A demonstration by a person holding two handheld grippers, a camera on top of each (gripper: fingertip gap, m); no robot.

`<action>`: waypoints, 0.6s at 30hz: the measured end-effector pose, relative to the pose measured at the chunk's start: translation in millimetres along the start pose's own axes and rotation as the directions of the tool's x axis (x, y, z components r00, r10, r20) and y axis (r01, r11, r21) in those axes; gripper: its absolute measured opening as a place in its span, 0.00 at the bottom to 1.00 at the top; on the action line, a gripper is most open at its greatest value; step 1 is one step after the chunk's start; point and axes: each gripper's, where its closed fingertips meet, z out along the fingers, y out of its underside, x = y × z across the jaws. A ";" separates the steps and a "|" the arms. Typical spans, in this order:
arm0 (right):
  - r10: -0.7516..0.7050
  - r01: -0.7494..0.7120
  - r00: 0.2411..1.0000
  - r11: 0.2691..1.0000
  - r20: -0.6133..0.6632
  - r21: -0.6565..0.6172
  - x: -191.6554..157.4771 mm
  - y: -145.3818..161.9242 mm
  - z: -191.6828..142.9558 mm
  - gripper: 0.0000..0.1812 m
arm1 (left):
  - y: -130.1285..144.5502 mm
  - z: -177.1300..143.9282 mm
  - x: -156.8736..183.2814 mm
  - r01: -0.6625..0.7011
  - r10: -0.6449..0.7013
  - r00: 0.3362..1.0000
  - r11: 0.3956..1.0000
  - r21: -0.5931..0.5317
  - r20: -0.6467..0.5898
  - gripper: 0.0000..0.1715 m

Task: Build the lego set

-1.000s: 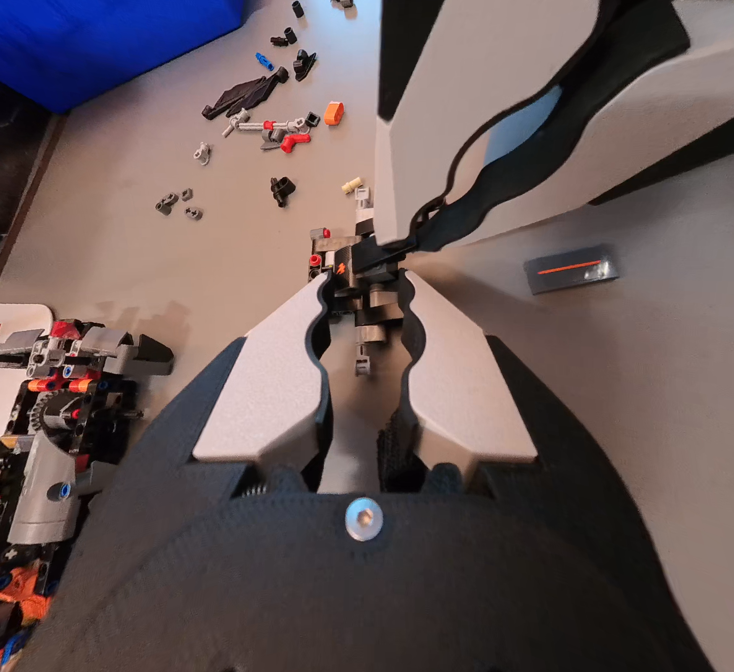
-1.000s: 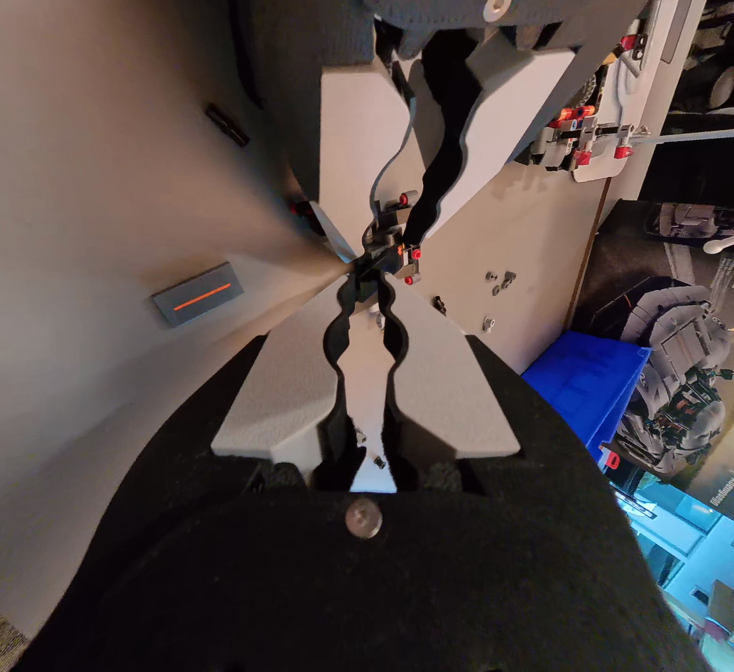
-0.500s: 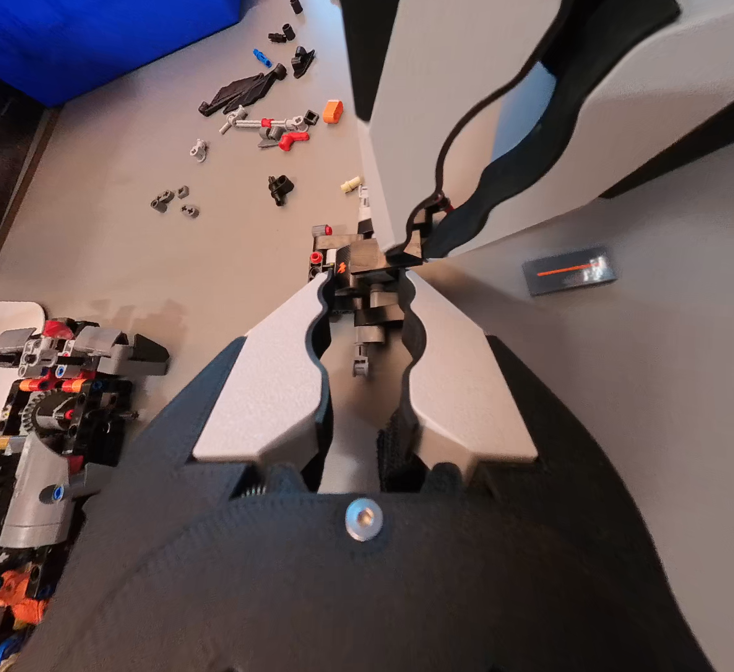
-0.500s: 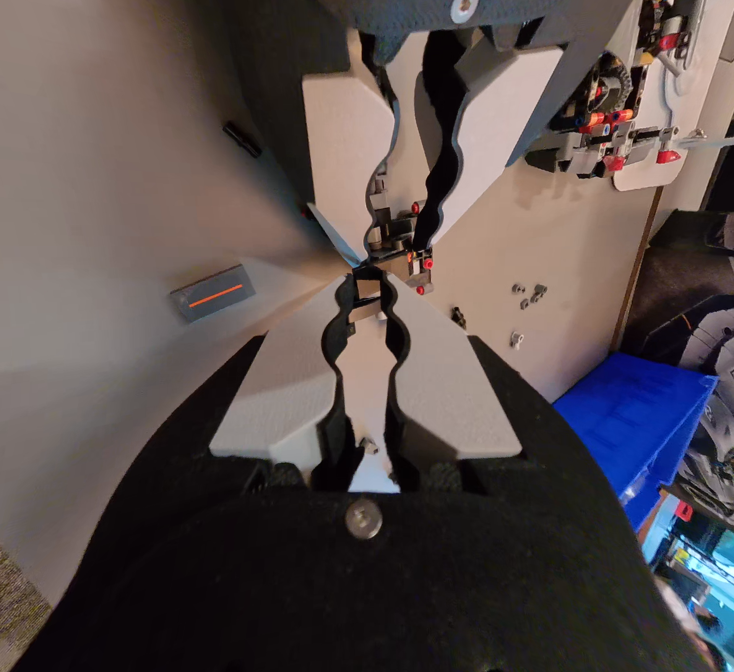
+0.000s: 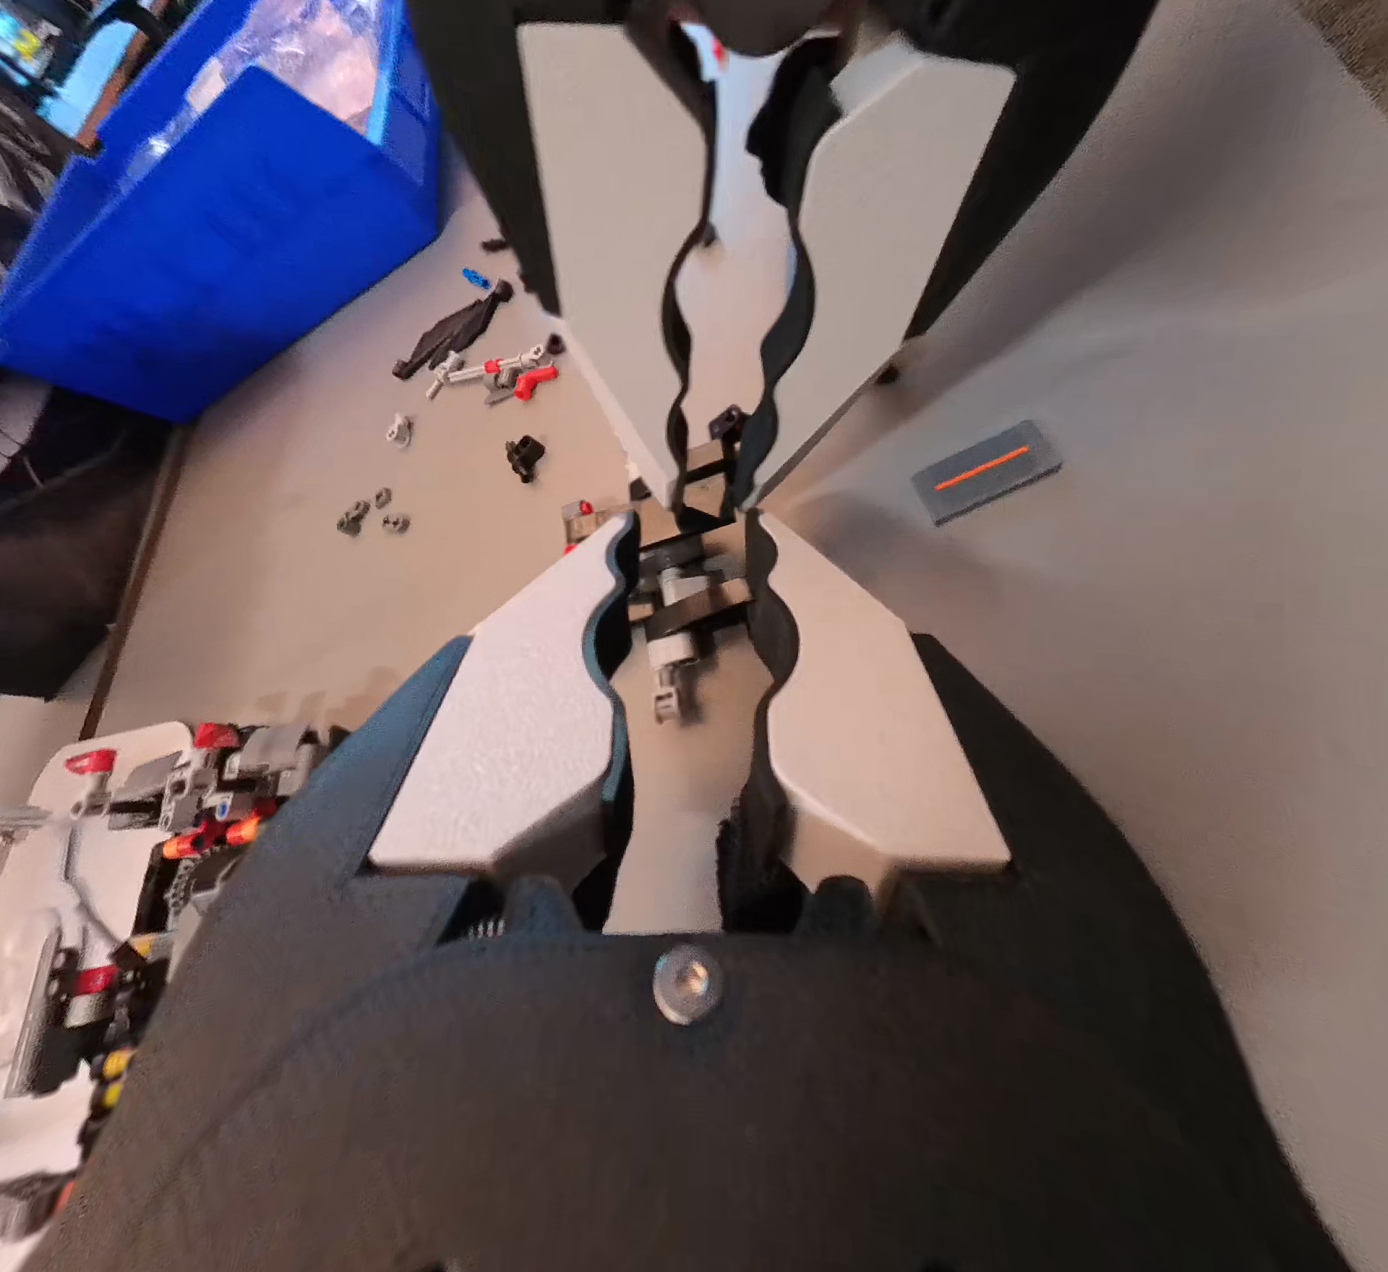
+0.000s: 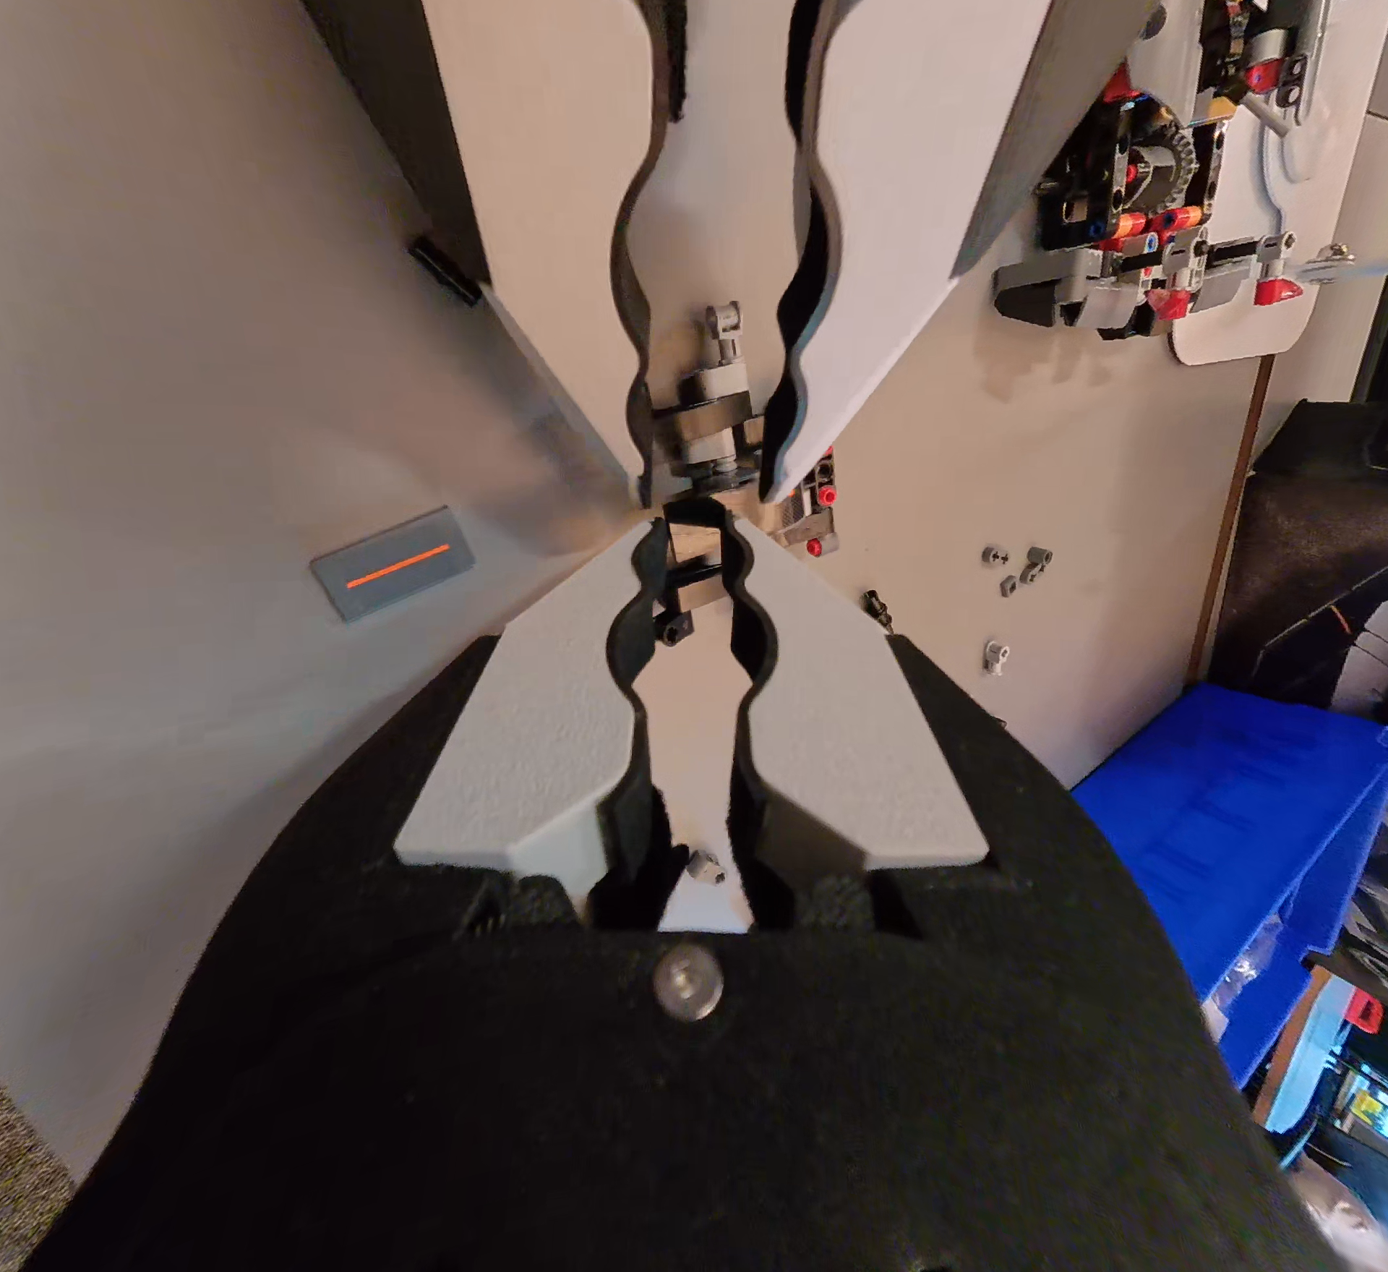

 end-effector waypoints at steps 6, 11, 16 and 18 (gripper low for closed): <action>-0.002 0.002 1.000 1.000 0.013 0.017 -3.3 1.4 6.0 0.05 | 12.5 7.5 -1.2 -0.003 0.003 1.000 0.998 -0.070 -0.003 0.11; 0.052 -0.053 0.999 0.997 0.010 0.061 3.8 8.6 5.4 0.05 | 23.6 12.6 -0.6 -0.025 0.027 1.000 0.992 -0.120 0.008 0.11; 0.188 -0.196 0.980 0.966 0.065 0.170 19.0 13.0 -3.3 0.07 | 16.9 4.8 -7.6 0.001 0.001 1.000 0.997 -0.074 0.030 0.10; 0.228 -0.241 0.970 0.948 0.088 0.208 25.1 13.5 -2.7 0.06 | 16.4 2.3 -12.6 0.031 -0.028 0.999 0.997 -0.071 0.045 0.12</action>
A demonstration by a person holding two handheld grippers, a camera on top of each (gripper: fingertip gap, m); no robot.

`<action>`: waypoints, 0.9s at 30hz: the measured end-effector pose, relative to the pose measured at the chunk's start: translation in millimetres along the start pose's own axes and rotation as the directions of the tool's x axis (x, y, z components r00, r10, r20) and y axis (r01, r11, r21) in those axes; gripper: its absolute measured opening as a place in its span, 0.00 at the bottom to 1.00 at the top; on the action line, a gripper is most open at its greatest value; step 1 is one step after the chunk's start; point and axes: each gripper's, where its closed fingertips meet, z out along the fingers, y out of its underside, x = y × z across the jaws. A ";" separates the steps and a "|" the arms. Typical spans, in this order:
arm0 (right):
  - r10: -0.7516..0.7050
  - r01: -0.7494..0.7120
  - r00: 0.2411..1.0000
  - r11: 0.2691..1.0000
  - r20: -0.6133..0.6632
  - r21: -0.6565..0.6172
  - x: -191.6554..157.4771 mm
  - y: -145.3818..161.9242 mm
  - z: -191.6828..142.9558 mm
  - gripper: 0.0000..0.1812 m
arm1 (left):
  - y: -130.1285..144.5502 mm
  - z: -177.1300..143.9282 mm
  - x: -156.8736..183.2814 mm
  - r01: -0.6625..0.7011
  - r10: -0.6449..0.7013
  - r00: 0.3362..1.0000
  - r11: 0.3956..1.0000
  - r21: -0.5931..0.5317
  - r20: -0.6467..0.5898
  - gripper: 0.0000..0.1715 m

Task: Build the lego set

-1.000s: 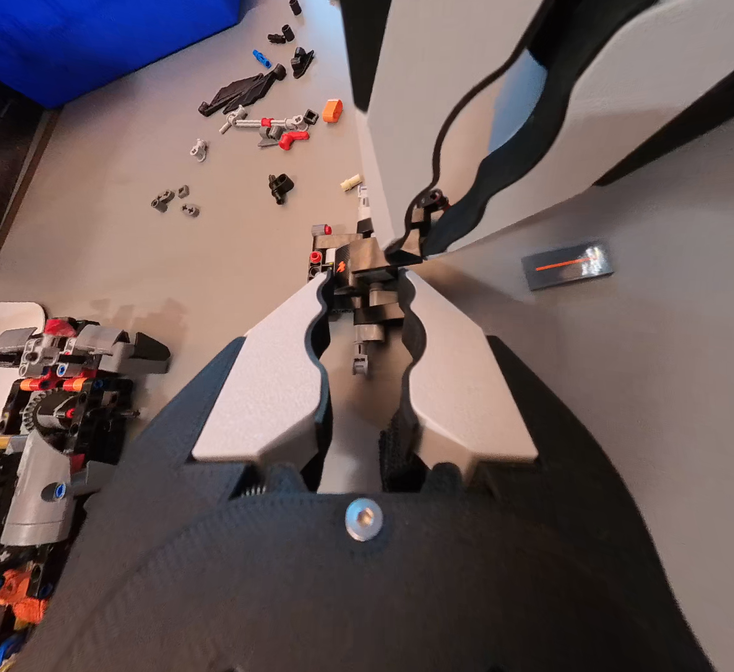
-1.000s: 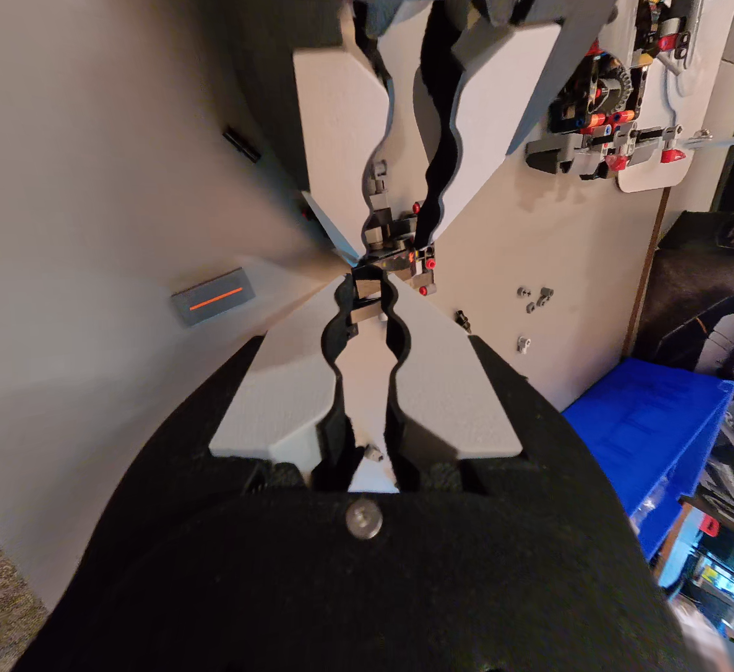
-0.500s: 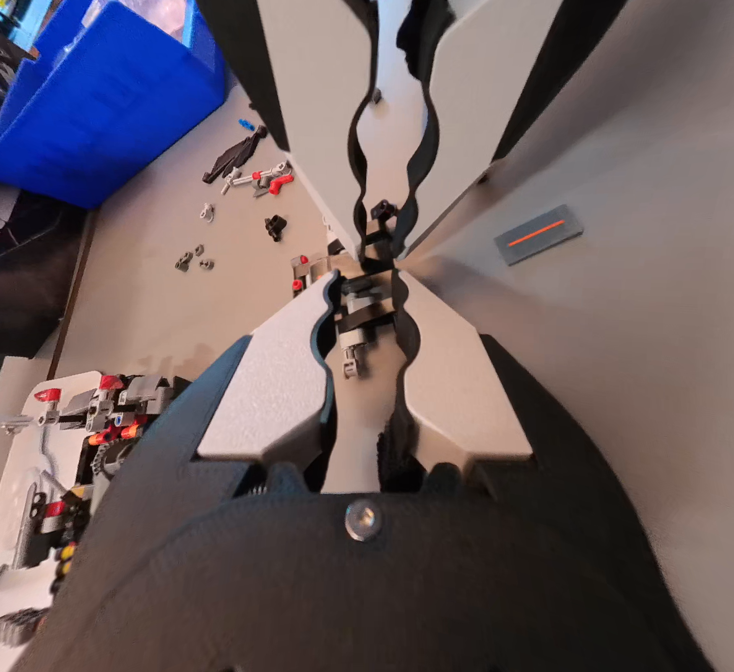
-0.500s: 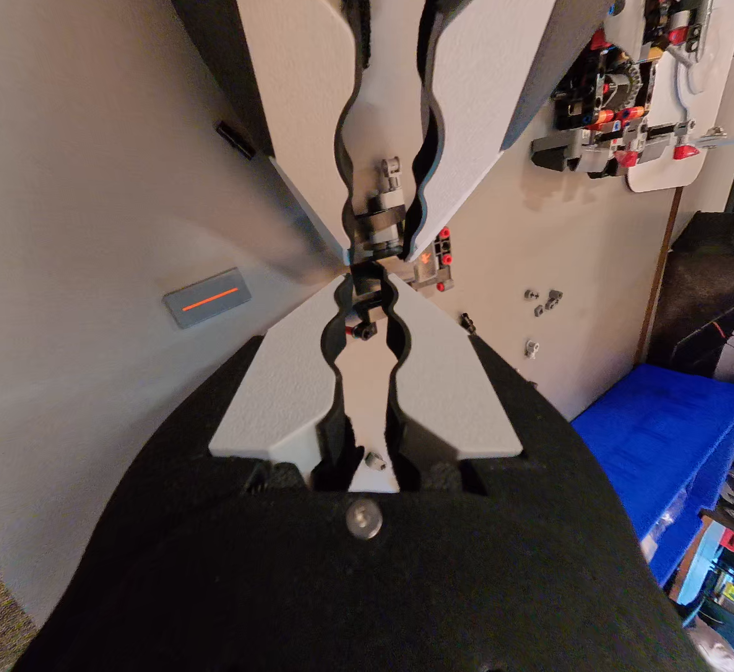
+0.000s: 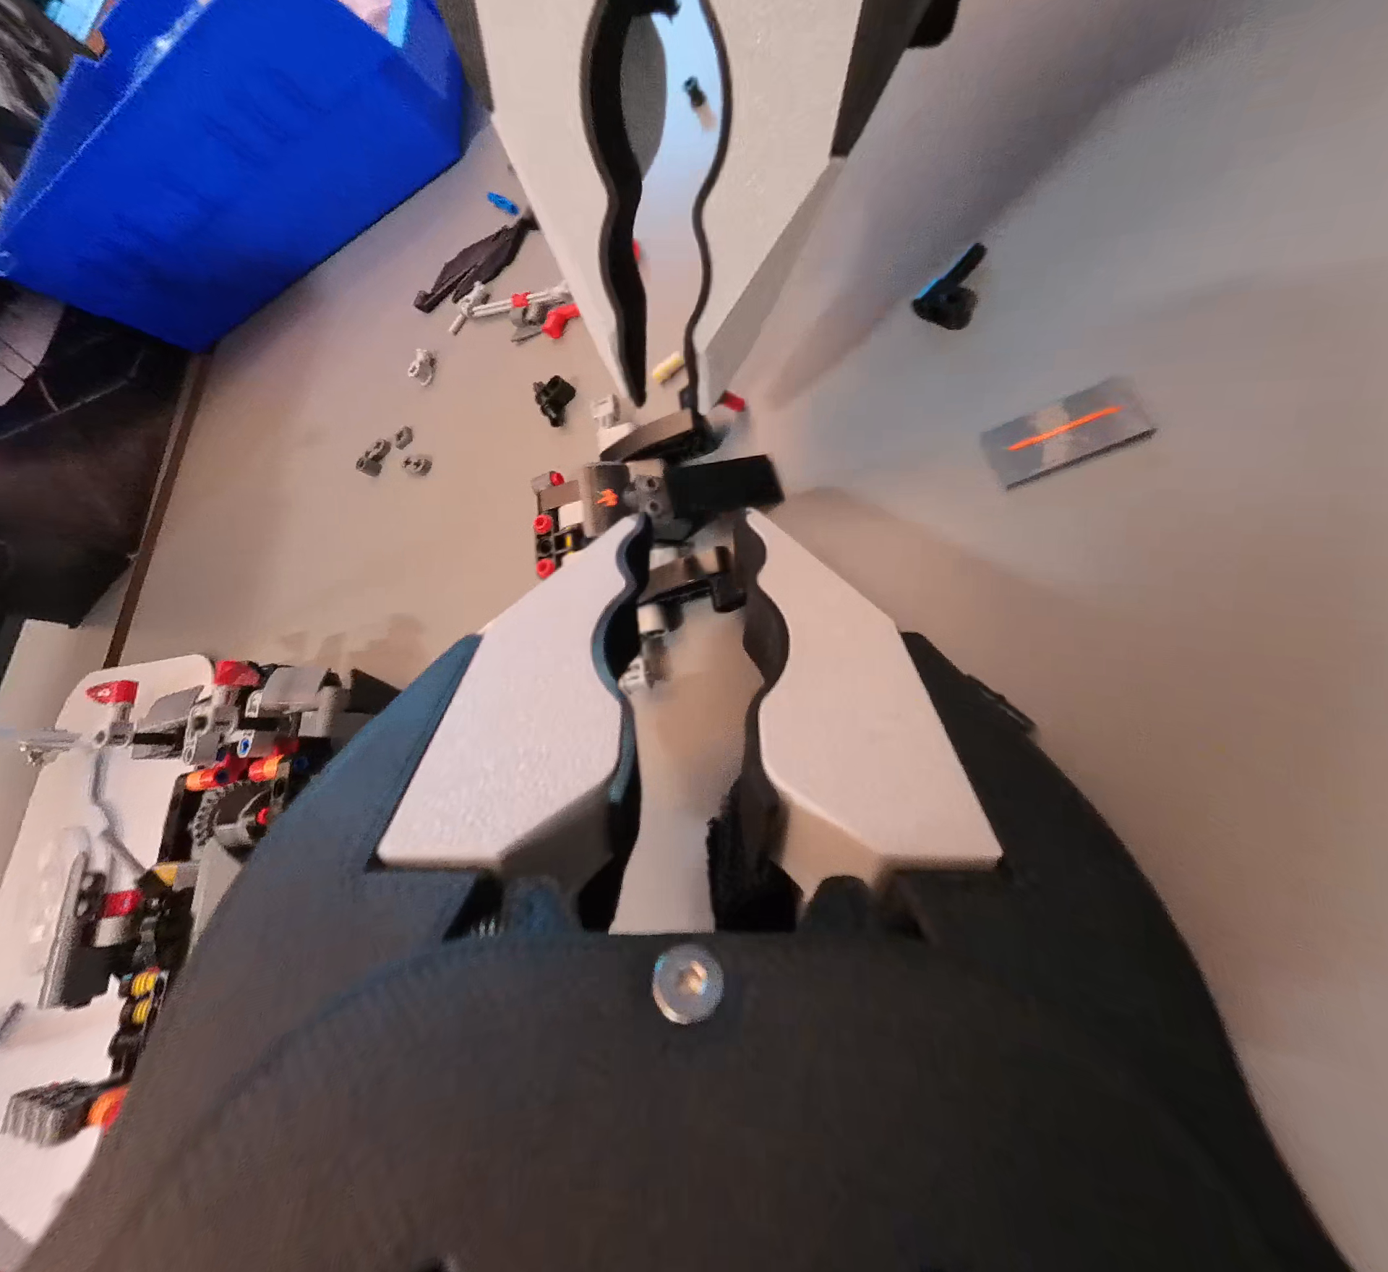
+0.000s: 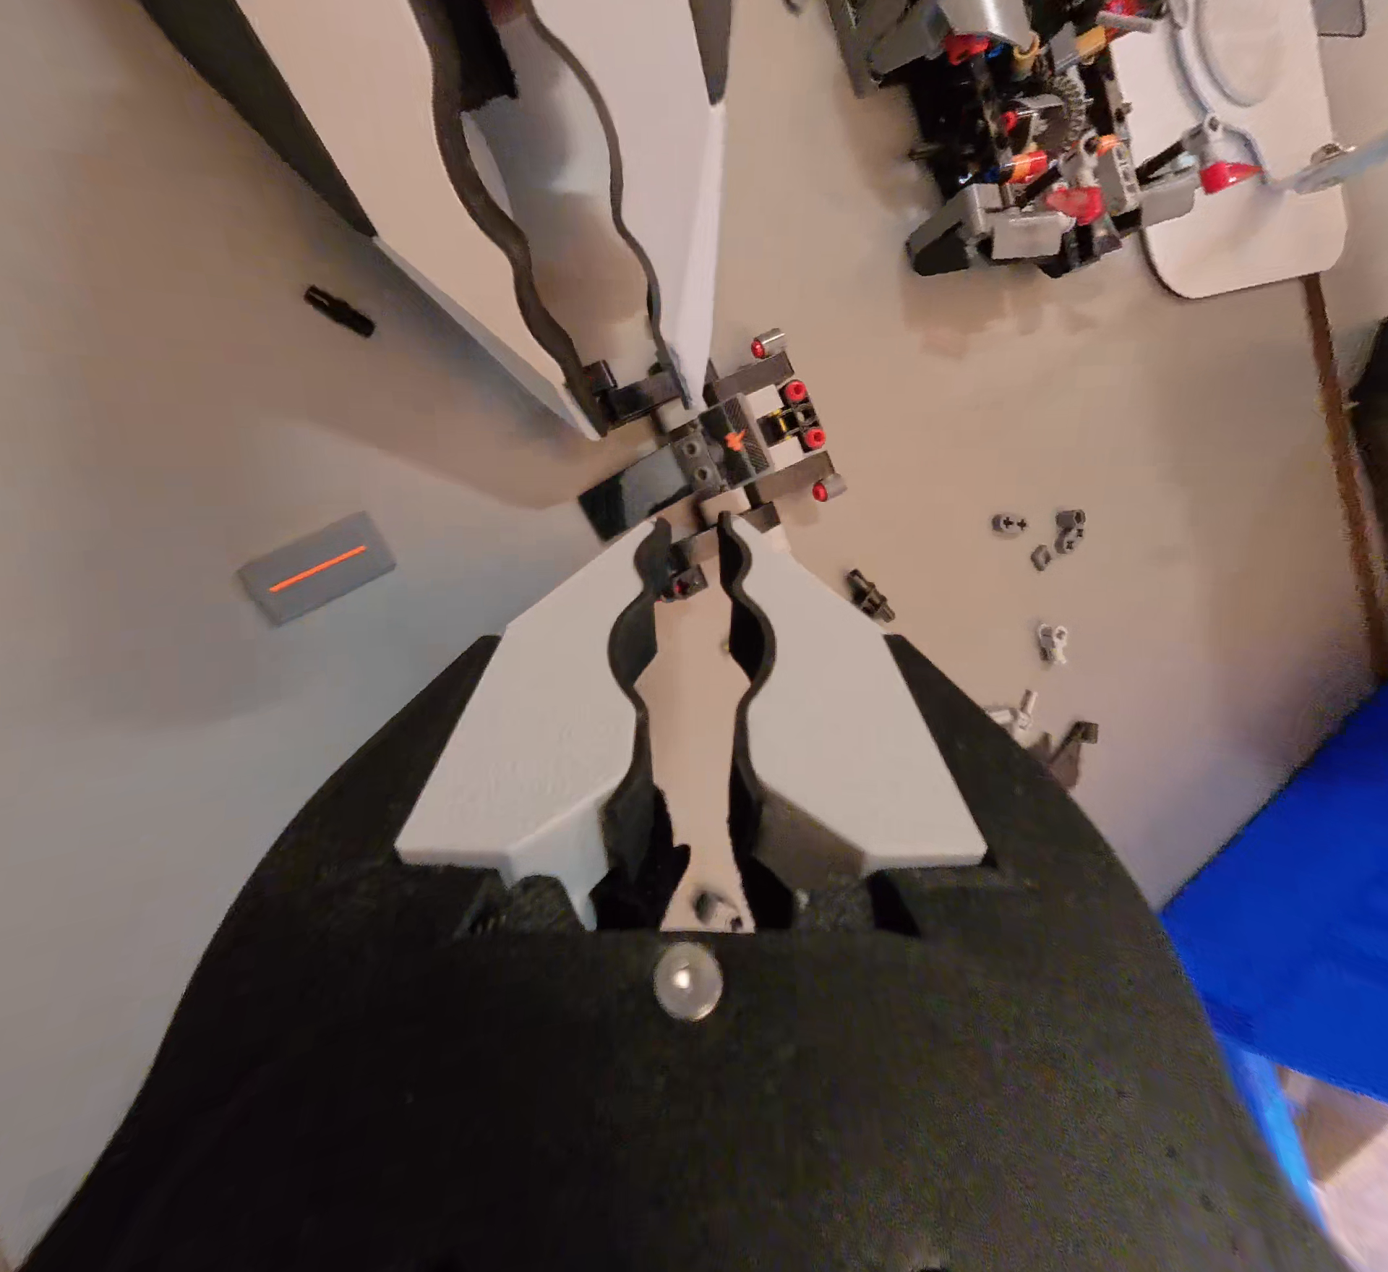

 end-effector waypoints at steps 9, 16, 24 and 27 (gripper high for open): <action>0.213 -0.219 0.968 0.975 0.130 0.034 -10.0 0.0 12.2 0.07 | -2.7 -5.8 -28.3 0.128 -0.128 0.992 0.992 -0.004 0.005 0.13; 0.346 -0.354 0.924 0.935 0.161 0.022 -10.3 7.4 20.4 0.12 | 2.4 10.2 -30.4 0.232 -0.238 0.968 0.970 -0.071 -0.078 0.10; 0.352 -0.362 0.922 0.932 0.161 0.034 -5.6 6.8 18.8 0.10 | 3.5 13.3 -27.8 0.321 -0.327 0.938 0.945 -0.066 -0.117 0.03; 0.298 -0.309 0.945 0.949 0.134 0.064 -4.9 4.8 15.9 0.12 | -2.3 10.3 -36.9 0.310 -0.311 0.946 0.950 -0.023 -0.086 0.04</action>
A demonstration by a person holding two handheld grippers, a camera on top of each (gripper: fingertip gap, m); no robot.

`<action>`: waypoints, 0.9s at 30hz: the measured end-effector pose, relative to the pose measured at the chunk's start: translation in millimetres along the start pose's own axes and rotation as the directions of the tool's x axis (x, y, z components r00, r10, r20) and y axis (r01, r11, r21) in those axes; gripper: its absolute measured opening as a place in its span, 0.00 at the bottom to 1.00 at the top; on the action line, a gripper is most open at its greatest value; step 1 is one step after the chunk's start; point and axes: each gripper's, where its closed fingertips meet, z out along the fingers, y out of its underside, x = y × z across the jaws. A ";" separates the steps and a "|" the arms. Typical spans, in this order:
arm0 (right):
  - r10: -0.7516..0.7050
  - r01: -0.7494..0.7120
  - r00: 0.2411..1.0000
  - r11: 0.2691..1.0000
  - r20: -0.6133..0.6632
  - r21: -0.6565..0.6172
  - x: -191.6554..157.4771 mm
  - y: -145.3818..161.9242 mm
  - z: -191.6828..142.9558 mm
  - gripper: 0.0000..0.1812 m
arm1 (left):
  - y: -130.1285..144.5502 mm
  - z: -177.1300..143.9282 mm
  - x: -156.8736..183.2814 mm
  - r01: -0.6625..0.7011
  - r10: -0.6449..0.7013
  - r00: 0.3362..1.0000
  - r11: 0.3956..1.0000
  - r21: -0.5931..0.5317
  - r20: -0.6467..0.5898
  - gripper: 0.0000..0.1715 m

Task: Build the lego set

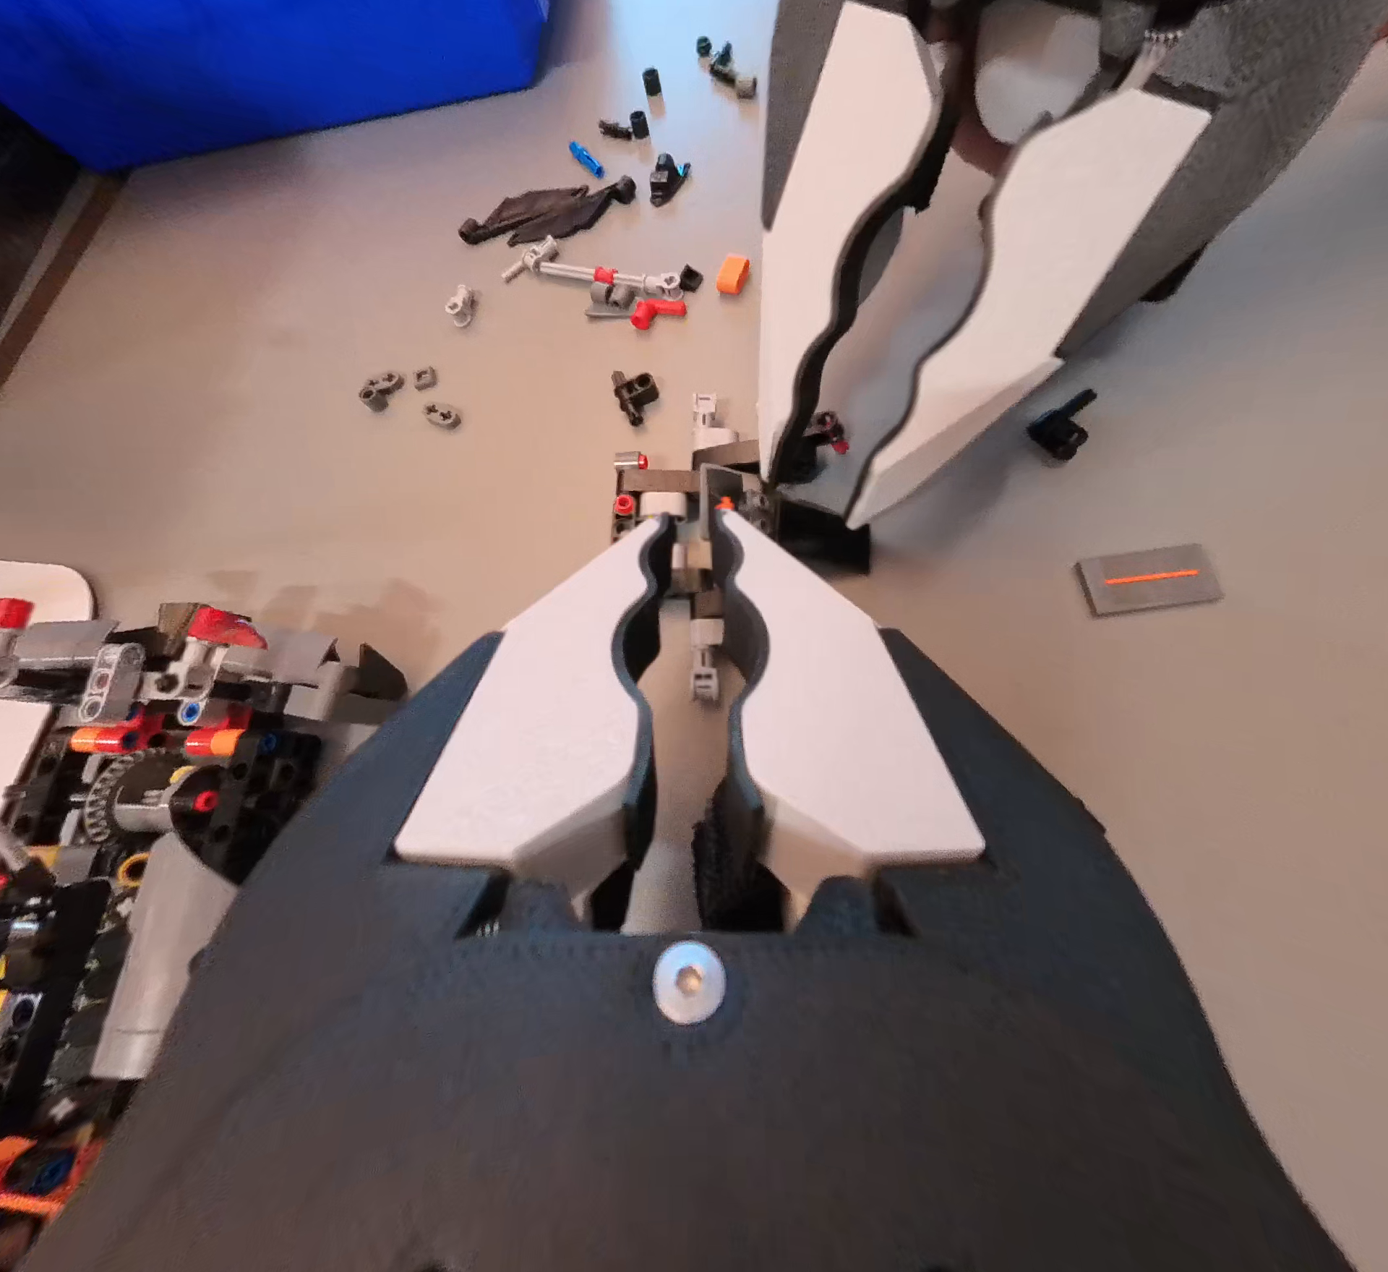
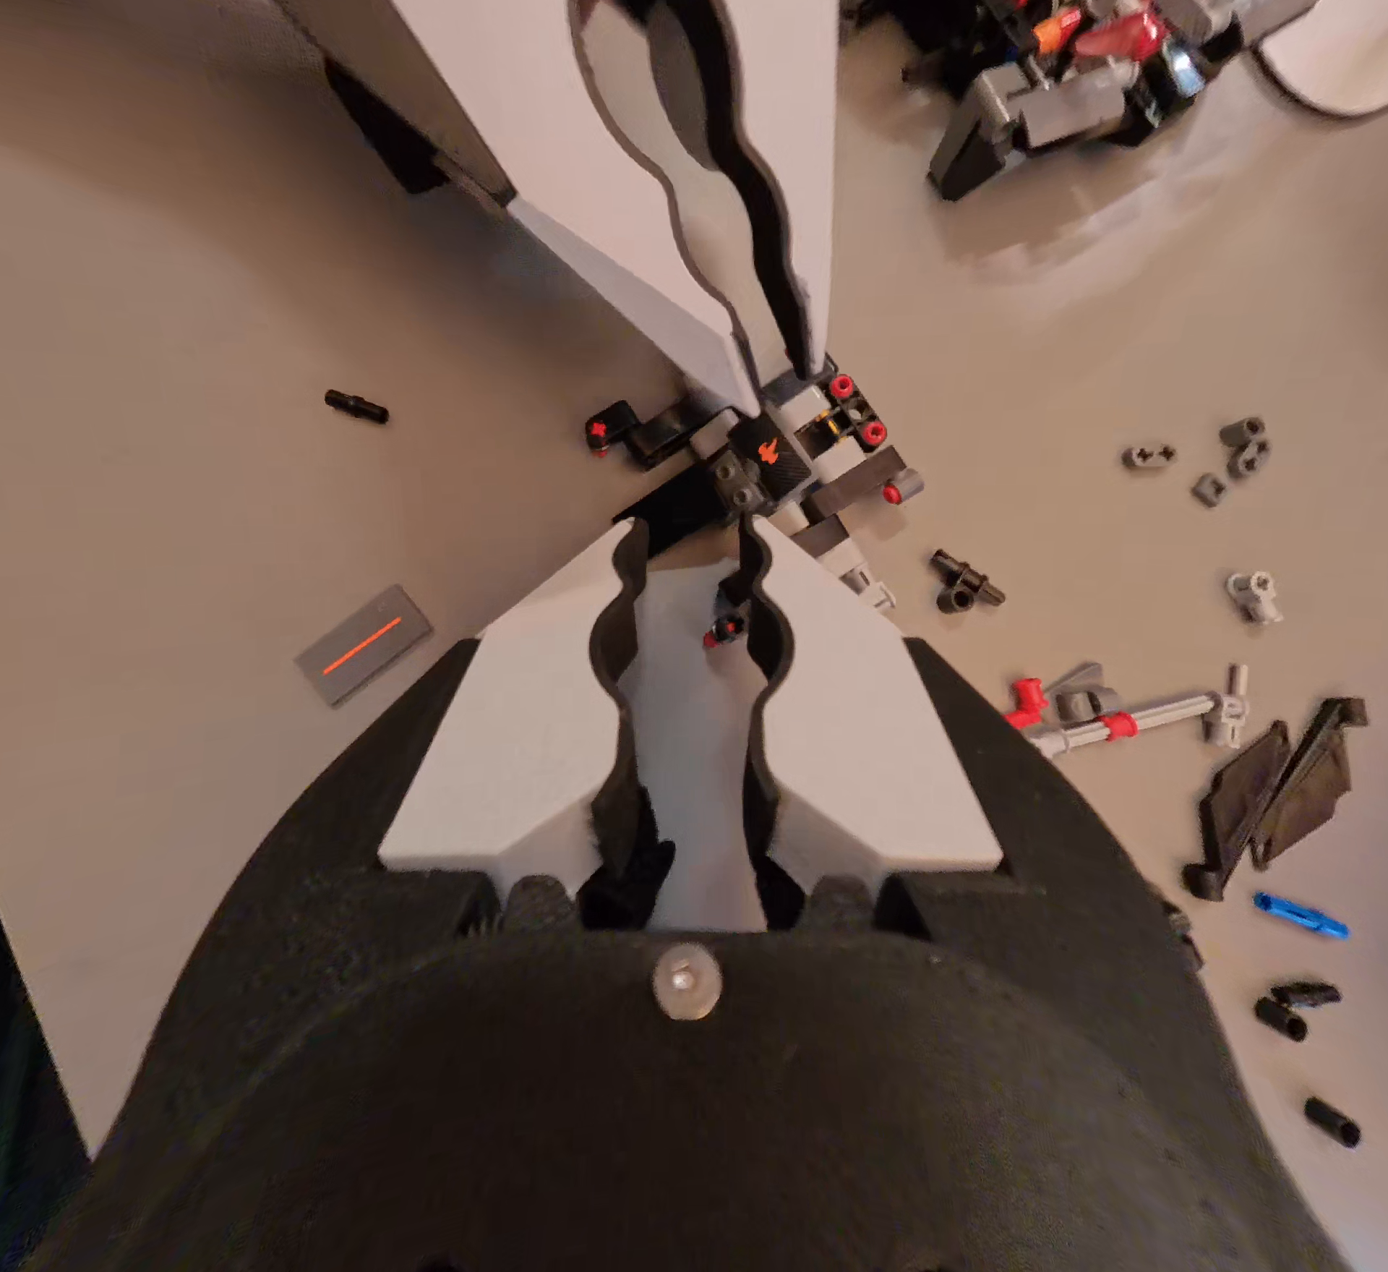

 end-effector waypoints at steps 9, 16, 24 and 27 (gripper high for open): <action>-0.054 0.054 0.998 0.998 -0.016 -0.013 2.1 2.2 2.9 0.12 | 4.5 13.8 8.7 0.014 -0.018 0.996 0.999 -0.043 -0.090 0.05; 0.079 -0.079 0.997 0.997 0.006 0.015 -6.6 7.0 0.4 0.10 | 3.4 14.9 7.8 0.051 -0.053 0.994 0.999 -0.018 -0.101 0.05; 0.169 -0.169 0.986 0.985 -0.009 0.017 -6.2 6.4 5.6 0.11 | 3.6 14.8 7.4 0.068 -0.068 0.992 0.998 -0.004 -0.104 0.04; 0.160 -0.160 0.986 0.987 -0.040 0.016 -6.3 7.1 -0.3 0.09 | 4.2 14.2 6.9 0.066 -0.067 0.993 0.998 -0.007 -0.102 0.04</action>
